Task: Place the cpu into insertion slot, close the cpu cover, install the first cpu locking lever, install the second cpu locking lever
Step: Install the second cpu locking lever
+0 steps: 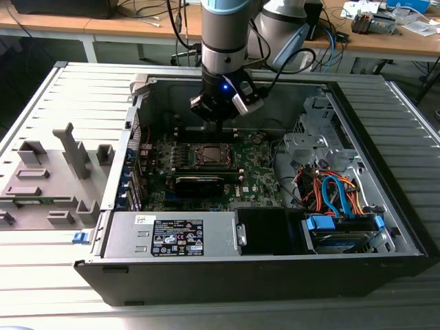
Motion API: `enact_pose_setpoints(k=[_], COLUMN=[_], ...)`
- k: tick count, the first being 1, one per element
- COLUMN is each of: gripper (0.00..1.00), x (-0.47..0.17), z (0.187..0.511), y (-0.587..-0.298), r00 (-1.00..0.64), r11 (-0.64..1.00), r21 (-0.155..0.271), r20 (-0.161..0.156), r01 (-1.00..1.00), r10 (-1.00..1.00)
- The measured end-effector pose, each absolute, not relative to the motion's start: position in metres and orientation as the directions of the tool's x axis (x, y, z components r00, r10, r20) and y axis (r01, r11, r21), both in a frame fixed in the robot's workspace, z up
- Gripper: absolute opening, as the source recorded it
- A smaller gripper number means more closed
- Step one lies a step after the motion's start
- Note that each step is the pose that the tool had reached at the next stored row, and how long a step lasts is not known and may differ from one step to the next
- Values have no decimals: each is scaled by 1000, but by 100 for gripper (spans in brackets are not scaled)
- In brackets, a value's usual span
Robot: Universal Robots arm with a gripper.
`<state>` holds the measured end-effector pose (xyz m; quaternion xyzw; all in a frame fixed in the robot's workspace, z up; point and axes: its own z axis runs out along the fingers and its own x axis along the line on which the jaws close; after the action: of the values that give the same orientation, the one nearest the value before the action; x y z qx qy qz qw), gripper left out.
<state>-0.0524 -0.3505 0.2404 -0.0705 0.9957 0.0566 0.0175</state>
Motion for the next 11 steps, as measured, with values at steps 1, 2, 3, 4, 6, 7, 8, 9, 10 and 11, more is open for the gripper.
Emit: enact_pose_setpoints(k=[1, 2, 3, 4, 6, 7, 8, 9, 10, 11], gripper=[11, 11, 11, 11, 11, 11, 11, 11, 11, 11], x=[-52, -52, -52, -52, -52, -52, -52, -52, -52, -52], z=[240, 241, 241, 241, 241, 241, 241, 241, 241, 241], y=[-351, -351, -351, -351, -351, -351, -351, -351, -351, -351], r00=[-989, -989, -989, -989, -989, -989, -989, -989, -989, -989], r11=[984, 985, 987, 988, 990, 990, 990, 989, 988, 987], r21=[110, 100, 72, 54, 18, -1, -18, -42, -59, -77], r20=[-43, -41, -37, -35, -30, -27, -25, -21, -19, -16], r01=[-142, -142, -142, -142, -142, -142, -142, -142, -142, -142], r10=[-138, -139, -140, -141, -142, -142, -143, -143, -143, -144])
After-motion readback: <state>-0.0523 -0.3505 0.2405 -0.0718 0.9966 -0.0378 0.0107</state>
